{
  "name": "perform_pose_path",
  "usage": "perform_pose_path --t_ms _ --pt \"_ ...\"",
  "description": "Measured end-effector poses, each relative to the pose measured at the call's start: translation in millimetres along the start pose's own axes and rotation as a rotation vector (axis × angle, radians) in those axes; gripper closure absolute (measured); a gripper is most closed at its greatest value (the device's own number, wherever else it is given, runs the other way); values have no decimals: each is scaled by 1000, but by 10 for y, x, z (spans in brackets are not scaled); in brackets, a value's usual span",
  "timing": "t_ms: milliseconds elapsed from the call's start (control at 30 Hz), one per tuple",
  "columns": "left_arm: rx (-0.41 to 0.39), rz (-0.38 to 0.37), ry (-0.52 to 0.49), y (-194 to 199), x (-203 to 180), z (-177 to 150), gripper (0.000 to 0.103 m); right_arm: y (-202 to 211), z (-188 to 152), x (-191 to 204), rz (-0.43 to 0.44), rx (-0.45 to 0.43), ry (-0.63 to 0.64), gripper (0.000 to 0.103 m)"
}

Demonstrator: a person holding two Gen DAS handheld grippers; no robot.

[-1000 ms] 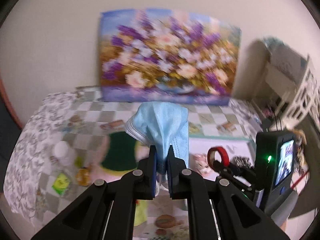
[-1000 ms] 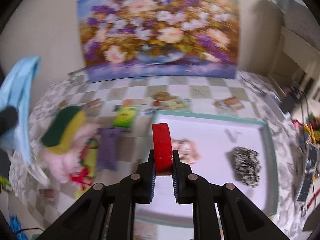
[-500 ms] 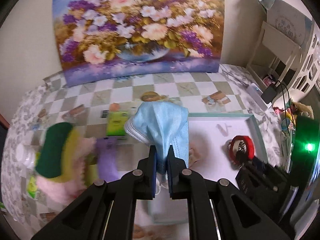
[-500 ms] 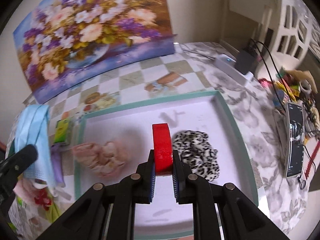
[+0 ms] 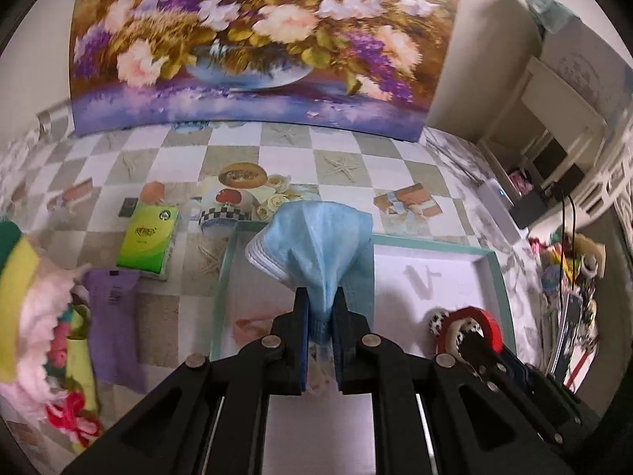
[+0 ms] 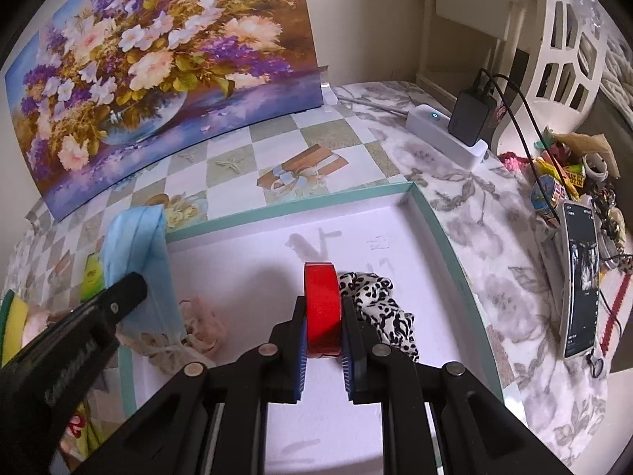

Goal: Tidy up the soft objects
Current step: 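Carry the blue mask and red ribbon into the white tray and release them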

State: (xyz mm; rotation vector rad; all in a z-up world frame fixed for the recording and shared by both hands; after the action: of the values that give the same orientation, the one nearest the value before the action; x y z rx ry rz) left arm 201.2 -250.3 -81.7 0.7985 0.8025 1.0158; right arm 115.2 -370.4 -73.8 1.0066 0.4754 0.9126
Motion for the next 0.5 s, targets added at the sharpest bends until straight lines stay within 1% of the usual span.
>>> perform_pose_path --t_ms 167,200,233,267,300,333,367,433,500 --pt "44 3 36 -152 128 -37 92 -80 -27 45 -3 18 23 87" --pt "66 -3 49 -169 151 -53 89 -83 -35 52 -5 22 28 87" --pt "82 -14 58 -169 165 -67 85 -80 -39 59 -6 22 33 87" --pt "93 -23 66 -157 168 -72 72 -68 -40 66 -6 21 38 87" --pt "96 -26 70 -132 170 -67 57 -56 -39 68 -8 20 41 87" --pt "89 -21 67 -85 167 -50 52 -39 -37 70 -10 18 45 87" --pt "76 -14 57 -35 157 -27 48 -22 -37 72 -14 17 50 86" --pt "69 -2 32 50 132 8 46 4 -37 77 -17 16 57 84" --pt "85 28 18 114 135 4 41 26 -39 78 -17 20 59 77"
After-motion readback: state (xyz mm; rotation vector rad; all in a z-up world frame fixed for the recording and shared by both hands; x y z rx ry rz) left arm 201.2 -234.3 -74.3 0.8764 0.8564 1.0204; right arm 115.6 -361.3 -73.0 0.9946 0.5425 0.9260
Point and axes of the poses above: each gripper's, at about its wrist camera, not at the fingertips, and y roughly against the way its jaws point, x to its left, z to its top, the point moved 7 cm from there along -y, roughly the way its jaws point, and after that the axes turned 2 degrees about z, right-handed, at the moved point
